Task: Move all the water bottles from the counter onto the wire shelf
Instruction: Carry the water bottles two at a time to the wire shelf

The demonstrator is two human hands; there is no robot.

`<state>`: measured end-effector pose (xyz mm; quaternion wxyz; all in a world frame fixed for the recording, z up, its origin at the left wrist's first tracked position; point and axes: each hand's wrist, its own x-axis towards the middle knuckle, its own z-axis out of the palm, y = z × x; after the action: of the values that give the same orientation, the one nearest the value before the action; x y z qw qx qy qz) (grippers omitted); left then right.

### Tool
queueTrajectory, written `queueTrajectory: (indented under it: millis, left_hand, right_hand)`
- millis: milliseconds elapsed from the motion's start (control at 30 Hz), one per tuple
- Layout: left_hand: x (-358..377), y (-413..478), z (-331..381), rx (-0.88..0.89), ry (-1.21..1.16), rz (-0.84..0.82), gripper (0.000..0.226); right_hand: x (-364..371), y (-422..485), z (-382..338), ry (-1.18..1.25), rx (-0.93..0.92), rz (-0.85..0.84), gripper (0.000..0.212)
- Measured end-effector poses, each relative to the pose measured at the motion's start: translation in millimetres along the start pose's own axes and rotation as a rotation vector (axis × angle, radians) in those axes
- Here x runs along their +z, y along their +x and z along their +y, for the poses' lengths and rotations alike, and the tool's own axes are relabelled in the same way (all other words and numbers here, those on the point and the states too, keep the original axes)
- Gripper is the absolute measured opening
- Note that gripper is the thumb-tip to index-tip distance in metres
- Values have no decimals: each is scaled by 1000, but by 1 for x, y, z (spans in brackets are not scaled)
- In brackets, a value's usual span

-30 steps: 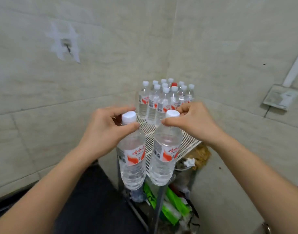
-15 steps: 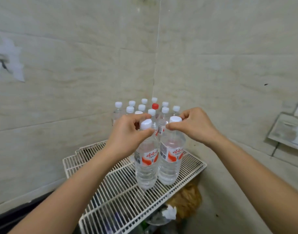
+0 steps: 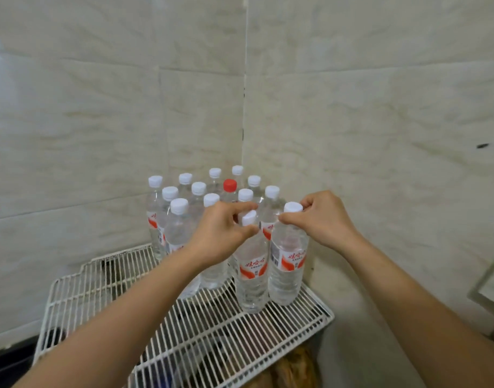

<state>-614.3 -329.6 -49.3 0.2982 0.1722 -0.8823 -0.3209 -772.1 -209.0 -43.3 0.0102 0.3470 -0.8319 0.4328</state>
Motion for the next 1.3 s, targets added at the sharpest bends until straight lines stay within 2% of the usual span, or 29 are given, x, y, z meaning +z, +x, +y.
queueTrajectory:
  millis: [200,500,667,1000,1300]
  left_hand:
    - [22,22,0,-19,8,-24,48]
    - [36,34,0,-56,39,58,48]
    - [38,37,-1,-43,51,78,46]
    - [41,33,-11,-31,7,117,46]
    - [48,21,-15,3,47,182,50]
  right_hand:
    - [7,24,22,-2,5,-30,42]
    - [10,38,22,-66,-30,-36,48]
    - [13,37,21,-90,-53,-29,39]
    - [13,33,20,-90,-77,-39,42]
    - [15,23,18,-91,-60,-45,30]
